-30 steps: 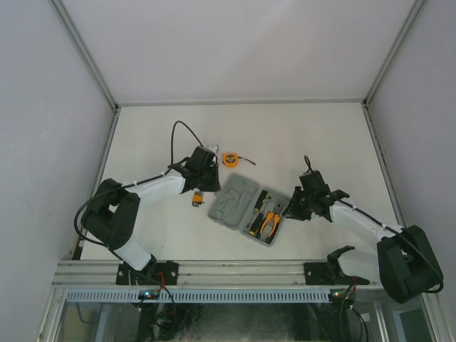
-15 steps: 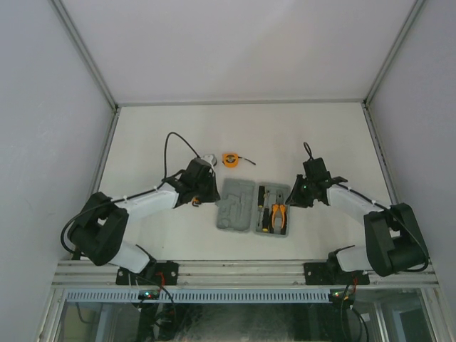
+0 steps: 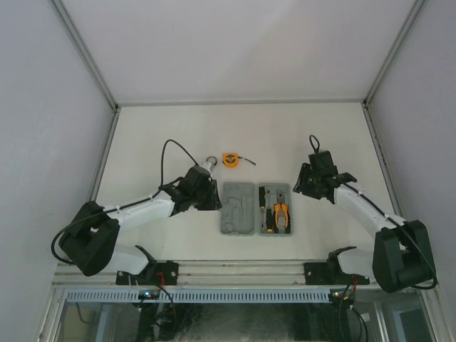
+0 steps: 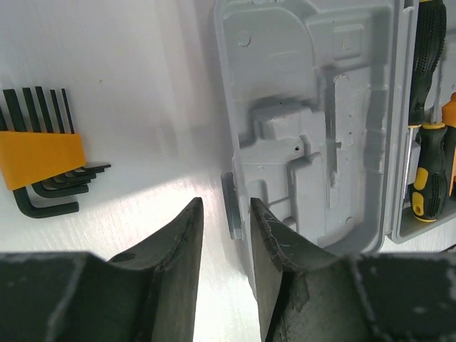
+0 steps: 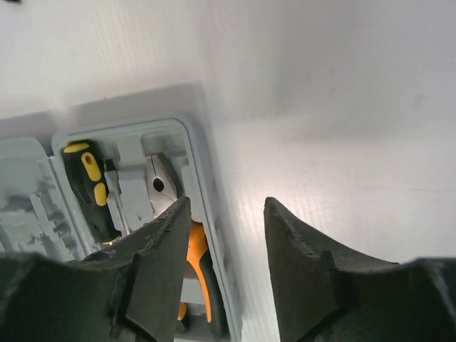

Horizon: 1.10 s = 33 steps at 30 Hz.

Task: Sort the tools into containers
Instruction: Adjust the screwdriver in the storage box.

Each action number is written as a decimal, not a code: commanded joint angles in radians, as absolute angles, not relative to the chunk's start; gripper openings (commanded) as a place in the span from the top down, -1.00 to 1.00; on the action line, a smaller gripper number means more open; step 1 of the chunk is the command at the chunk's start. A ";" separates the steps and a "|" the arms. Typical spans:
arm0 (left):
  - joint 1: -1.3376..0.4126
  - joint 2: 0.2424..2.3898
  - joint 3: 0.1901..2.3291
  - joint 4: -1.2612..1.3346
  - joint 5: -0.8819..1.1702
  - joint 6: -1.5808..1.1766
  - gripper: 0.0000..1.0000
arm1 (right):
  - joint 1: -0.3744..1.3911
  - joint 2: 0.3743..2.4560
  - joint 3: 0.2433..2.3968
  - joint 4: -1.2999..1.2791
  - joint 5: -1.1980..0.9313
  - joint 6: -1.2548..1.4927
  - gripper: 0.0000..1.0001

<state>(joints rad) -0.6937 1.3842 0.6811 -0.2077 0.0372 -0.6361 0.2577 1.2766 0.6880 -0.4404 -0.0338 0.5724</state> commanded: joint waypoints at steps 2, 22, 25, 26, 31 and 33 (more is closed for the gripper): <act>-0.688 1.353 0.740 -0.224 0.041 -0.598 0.23 | 0.362 1.176 0.802 -0.594 0.179 0.501 0.07; -0.517 1.194 0.725 -0.353 -0.096 -0.625 0.14 | 0.750 1.298 0.819 -0.592 0.082 0.620 0.53; -0.511 1.186 0.710 -0.355 -0.104 -0.629 0.14 | 0.751 1.331 0.820 -0.580 0.074 0.622 0.58; -0.510 1.186 0.707 -0.356 -0.104 -0.627 0.14 | 0.752 1.343 0.820 -0.575 0.066 0.620 0.59; -0.505 1.190 0.701 -0.357 -0.109 -0.623 0.13 | 0.754 1.399 0.820 -0.566 0.048 0.620 0.63; -0.504 1.194 0.700 -0.356 -0.113 -0.623 0.13 | 0.756 1.421 0.820 -0.569 0.045 0.621 0.63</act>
